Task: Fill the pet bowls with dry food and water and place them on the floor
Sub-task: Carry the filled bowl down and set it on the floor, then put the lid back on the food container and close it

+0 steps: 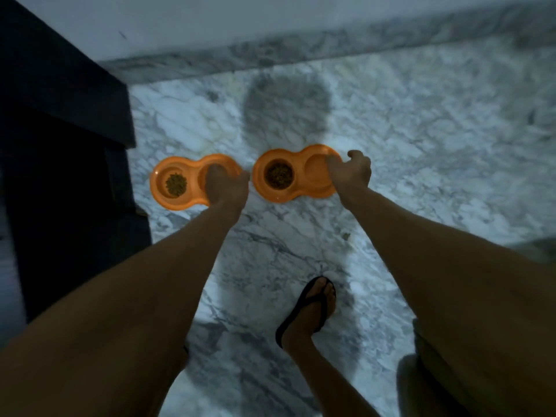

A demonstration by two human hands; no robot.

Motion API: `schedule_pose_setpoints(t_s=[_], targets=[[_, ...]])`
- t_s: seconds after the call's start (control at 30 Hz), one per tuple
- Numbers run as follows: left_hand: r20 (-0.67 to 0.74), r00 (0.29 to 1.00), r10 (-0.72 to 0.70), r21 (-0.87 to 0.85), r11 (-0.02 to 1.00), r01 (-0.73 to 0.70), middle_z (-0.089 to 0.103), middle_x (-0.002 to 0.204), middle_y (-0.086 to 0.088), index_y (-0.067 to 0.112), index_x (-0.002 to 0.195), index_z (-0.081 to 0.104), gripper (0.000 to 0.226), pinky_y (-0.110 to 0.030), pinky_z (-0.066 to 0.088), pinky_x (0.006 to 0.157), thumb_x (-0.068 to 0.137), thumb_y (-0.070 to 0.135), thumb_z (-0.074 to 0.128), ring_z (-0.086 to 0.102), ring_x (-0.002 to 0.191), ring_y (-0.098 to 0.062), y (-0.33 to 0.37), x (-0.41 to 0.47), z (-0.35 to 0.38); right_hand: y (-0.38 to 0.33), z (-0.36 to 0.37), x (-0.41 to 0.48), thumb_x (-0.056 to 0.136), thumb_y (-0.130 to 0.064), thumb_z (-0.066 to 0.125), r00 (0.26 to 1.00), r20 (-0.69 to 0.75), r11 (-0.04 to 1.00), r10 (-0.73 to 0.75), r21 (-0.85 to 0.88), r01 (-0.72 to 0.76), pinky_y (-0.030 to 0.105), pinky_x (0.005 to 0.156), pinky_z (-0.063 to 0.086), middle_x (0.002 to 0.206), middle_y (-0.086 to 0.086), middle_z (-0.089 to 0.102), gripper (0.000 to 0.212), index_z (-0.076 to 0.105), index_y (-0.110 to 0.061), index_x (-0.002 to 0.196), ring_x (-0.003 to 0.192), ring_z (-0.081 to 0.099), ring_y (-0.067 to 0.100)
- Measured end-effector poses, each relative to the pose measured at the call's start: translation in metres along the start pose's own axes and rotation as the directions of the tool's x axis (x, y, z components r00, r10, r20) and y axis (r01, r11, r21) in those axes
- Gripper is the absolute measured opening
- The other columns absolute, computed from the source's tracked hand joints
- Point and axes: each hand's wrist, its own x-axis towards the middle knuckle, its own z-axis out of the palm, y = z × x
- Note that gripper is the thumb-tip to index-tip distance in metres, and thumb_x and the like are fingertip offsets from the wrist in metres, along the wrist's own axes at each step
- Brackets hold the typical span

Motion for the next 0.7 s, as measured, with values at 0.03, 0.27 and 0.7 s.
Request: schedule_pose_setpoints(t_s=[0.03,0.27,0.7], targets=[[-0.026,1.000,0.012,-0.019,1.000,-0.012,0.057,0.131,-0.025,-0.010,0.129,0.052,0.044,-0.034,0.042,0.092,0.094,0.015,0.058,0.053,0.123,-0.037,0.011,-0.016,-0.021,-0.016,-0.010,-0.020,0.090,-0.033,0.059,1.000,0.020,1.000,-0.024,-0.013,0.024,0.042,0.101,0.048,0.141,0.012,0.043,0.057,0.047,-0.006,0.138,0.124,0.051,0.031],[-0.199,0.980,-0.010,-0.186,0.982,-0.028,0.054,0.139,-0.017,0.004,0.143,0.043,0.070,-0.035,0.037,0.107,0.085,0.032,0.069,0.050,0.130,-0.032,0.080,-0.145,-0.191,-0.138,-0.088,-0.195,0.091,-0.036,0.058,0.969,0.180,0.983,-0.171,0.094,0.156,0.021,0.061,0.041,0.132,0.006,0.050,0.061,0.042,-0.009,0.143,0.086,0.057,0.012],[-0.323,0.931,0.170,-0.307,0.912,-0.273,0.061,0.107,-0.009,0.001,0.114,0.056,0.042,-0.034,0.047,0.085,0.088,0.032,0.063,0.060,0.104,-0.029,0.023,-0.267,-0.479,-0.250,-0.065,-0.508,0.083,-0.031,0.065,0.879,0.203,0.901,-0.432,0.135,0.412,0.039,0.092,0.049,0.119,0.012,0.063,0.043,0.060,-0.007,0.119,0.108,0.059,0.029]])
